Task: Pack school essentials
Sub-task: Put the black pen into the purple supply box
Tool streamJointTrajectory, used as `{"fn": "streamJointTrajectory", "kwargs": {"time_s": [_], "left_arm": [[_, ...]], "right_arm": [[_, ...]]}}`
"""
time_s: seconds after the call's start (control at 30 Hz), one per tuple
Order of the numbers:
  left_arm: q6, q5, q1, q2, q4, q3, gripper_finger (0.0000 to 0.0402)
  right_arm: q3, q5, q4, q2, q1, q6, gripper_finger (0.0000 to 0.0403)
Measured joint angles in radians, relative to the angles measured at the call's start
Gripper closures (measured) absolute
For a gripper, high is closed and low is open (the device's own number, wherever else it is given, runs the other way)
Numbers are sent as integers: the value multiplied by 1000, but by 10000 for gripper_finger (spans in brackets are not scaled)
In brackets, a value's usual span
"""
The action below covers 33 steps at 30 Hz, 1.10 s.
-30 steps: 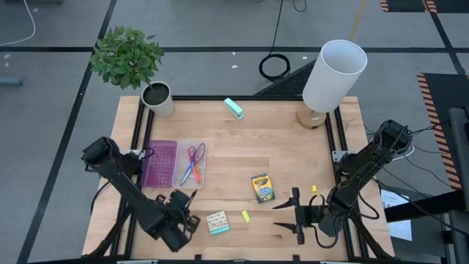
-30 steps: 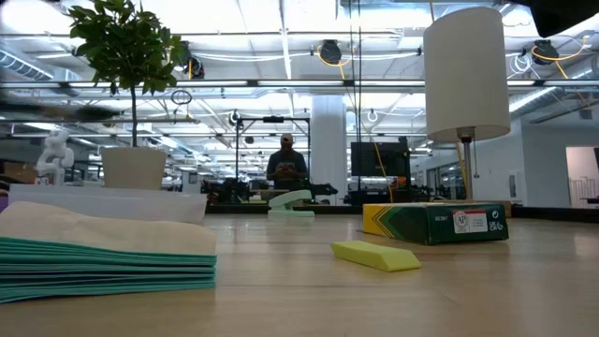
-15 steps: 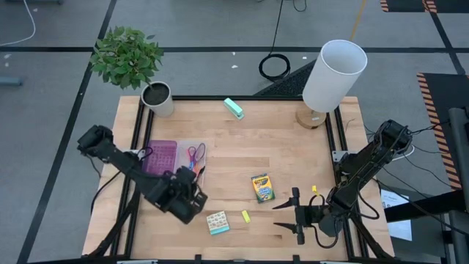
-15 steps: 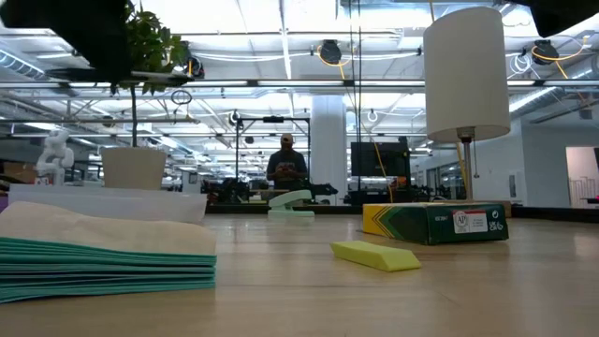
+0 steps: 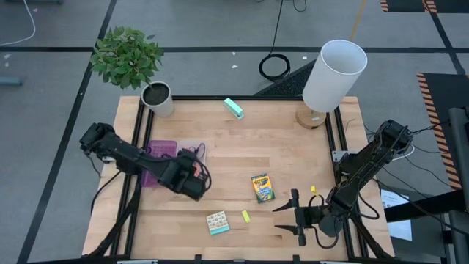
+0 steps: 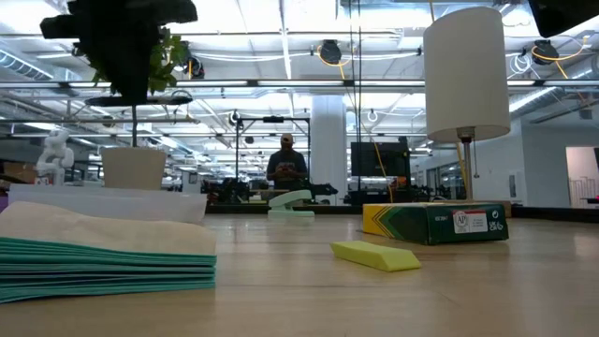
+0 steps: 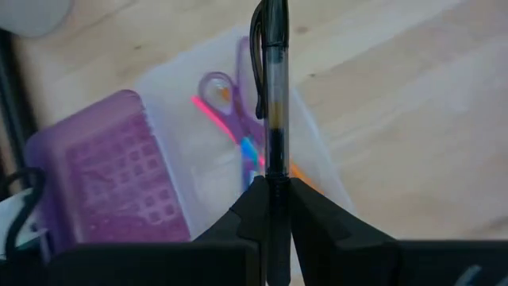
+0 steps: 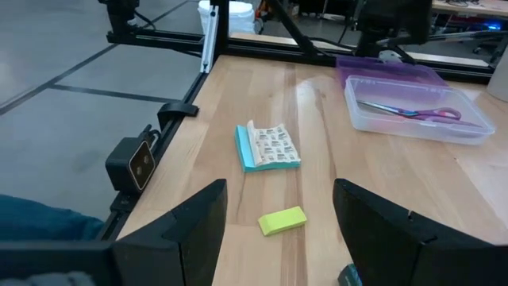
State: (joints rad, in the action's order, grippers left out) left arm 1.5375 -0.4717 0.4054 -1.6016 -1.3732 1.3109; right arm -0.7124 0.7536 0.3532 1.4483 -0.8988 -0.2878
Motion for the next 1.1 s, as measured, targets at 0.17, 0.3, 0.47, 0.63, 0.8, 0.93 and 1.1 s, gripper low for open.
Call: {"fn": "streamJointTrajectory", "kwargs": {"time_s": [0.17,0.3,0.47,0.63,0.8,0.93,1.1], "left_arm": [[-24,17,-56,0,-24,0,360],[-17,34,-107,0,-82,0,360],[-25,35,-165,0,-77,-19,360],[-64,36,-204,0,8,-83,360],[-86,73,-225,0,108,-167,360],[-81,86,-229,0,176,-228,360],[-77,104,-229,0,263,-292,360]], "right_arm": [[0,0,0,0,0,0,179],[0,0,0,0,-5,0,179],[0,0,0,0,-19,0,179],[0,0,-7,0,-26,0,179],[0,0,-7,0,-26,0,179],[0,0,-8,0,-26,2,179],[0,1,-7,0,-26,8,179]]}}
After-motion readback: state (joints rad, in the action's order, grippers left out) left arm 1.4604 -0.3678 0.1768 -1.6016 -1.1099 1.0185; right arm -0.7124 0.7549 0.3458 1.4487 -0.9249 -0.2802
